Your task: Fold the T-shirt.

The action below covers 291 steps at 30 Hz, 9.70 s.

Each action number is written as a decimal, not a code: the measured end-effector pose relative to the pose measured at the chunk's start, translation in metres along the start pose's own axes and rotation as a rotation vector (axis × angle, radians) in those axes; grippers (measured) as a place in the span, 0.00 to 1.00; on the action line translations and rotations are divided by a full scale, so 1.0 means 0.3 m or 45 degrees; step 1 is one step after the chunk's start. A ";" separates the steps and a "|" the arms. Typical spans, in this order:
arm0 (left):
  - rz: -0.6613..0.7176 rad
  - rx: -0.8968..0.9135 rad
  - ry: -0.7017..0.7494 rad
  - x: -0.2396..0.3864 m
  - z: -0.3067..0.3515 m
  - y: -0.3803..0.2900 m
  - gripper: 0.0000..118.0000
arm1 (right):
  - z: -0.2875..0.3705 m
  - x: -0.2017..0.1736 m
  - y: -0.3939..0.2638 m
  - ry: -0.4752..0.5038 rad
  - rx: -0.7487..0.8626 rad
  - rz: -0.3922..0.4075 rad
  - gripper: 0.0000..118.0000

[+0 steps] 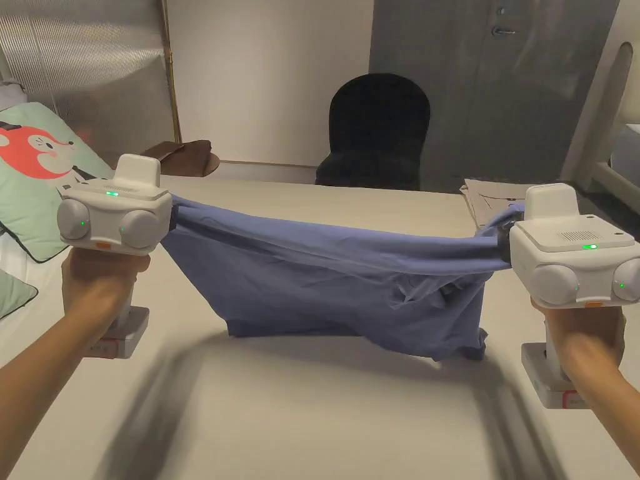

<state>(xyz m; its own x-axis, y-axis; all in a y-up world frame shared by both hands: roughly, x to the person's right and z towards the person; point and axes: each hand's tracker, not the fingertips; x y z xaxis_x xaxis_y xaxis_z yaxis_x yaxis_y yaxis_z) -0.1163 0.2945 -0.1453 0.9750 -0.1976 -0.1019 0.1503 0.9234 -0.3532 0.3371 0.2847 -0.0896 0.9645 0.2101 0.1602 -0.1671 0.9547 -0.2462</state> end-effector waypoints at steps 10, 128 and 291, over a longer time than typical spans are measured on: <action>0.128 -0.267 -0.080 -0.066 0.119 -0.407 0.02 | 0.141 -0.052 -0.309 0.073 -0.219 -0.030 0.05; -0.044 -0.691 -0.490 0.412 -0.074 -0.621 0.40 | 0.661 0.072 -0.517 -0.047 -0.129 -0.131 0.00; 0.477 -0.182 -0.448 -0.063 1.048 -0.767 0.93 | 1.177 0.115 -0.592 0.176 -0.246 -0.427 0.86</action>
<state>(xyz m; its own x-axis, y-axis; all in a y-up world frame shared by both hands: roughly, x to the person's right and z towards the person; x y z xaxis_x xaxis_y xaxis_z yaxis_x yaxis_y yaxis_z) -0.1178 0.1892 0.2304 0.9573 0.2820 0.0641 -0.2186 0.8508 -0.4779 0.3278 0.1967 0.2972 0.9795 -0.1494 0.1352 0.1904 0.9055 -0.3792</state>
